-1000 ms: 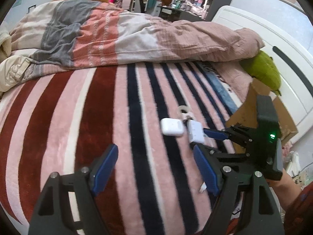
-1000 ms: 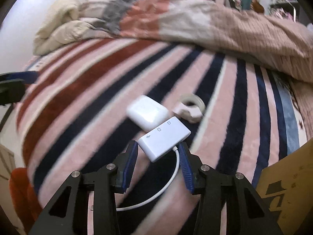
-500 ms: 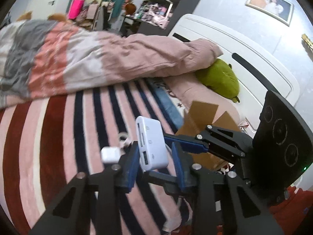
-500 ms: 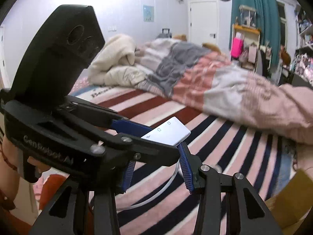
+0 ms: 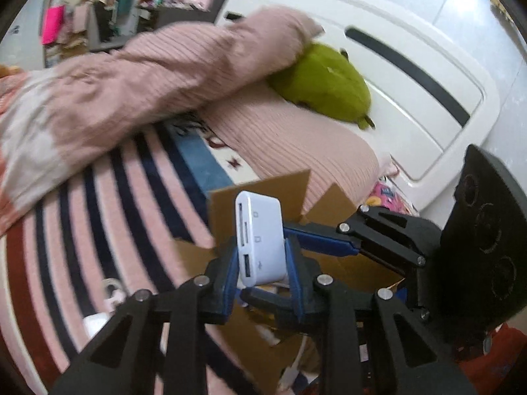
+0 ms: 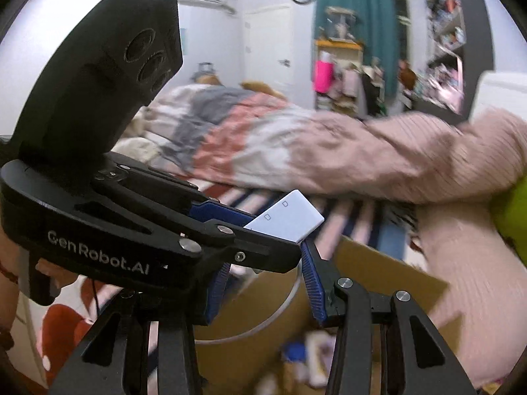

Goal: Organize rigid objects
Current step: 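Carry the white adapter into the cardboard box and release it, then grasp the white earbud case with the right gripper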

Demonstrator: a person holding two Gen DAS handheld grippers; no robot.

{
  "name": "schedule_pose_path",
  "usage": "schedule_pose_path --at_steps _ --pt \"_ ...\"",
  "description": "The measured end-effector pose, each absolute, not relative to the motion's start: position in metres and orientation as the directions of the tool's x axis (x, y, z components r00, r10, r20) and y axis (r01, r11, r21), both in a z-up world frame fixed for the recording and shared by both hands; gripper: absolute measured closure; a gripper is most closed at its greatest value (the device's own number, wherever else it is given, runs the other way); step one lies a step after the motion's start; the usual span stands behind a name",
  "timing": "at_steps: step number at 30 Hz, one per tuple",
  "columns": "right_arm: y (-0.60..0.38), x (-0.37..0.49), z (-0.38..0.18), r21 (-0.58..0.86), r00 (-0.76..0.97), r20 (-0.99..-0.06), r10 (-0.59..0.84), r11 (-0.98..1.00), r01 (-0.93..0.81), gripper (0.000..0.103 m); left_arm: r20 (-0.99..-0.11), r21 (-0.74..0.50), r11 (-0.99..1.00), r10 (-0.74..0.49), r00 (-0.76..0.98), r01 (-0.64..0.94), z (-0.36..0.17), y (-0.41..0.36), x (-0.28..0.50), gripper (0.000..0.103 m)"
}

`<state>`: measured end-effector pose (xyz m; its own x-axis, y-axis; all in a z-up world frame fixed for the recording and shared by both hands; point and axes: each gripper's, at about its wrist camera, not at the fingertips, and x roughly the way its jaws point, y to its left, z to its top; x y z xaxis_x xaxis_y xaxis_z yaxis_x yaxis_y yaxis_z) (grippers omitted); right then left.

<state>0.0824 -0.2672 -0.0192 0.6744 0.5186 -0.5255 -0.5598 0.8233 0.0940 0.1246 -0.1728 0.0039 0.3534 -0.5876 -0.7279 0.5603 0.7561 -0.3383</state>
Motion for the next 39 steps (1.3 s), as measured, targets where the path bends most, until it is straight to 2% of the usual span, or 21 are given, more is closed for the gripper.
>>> schedule_pose_path --at_steps 6,12,16,24,29,36,39 --pt "-0.292 0.085 -0.036 0.076 0.646 -0.626 0.437 0.858 -0.507 0.065 -0.759 -0.357 0.728 -0.591 0.273 0.585 -0.018 -0.205 0.130 0.079" --pt "-0.293 0.076 -0.042 0.016 0.608 -0.686 0.399 0.844 -0.536 0.065 -0.773 -0.367 0.725 -0.586 0.243 0.583 -0.026 -0.208 0.127 0.078" --pt "-0.287 0.075 -0.048 -0.011 0.593 -0.716 0.370 0.842 -0.539 0.065 -0.769 -0.351 0.746 -0.575 0.280 0.566 -0.023 -0.195 0.121 0.058" --pt "-0.268 0.069 -0.034 0.018 0.596 -0.693 0.407 0.836 -0.549 0.063 -0.701 -0.317 0.823 -0.538 0.469 0.471 0.011 -0.106 0.098 0.038" --pt "-0.222 0.064 -0.018 0.078 0.554 -0.643 0.529 0.765 -0.639 0.055 -0.687 -0.293 0.889 -0.452 0.569 0.352 0.015 -0.033 0.078 0.030" --pt "-0.133 0.063 -0.036 0.120 0.431 -0.664 0.611 0.656 -0.745 0.055 -0.722 -0.251 0.954 -0.299 0.624 0.167 -0.024 0.060 0.057 0.029" --pt "-0.100 0.073 -0.060 0.164 0.364 -0.710 0.603 0.644 -0.748 0.055 -0.743 -0.231 0.967 -0.244 0.623 0.103 -0.046 0.083 0.053 0.029"
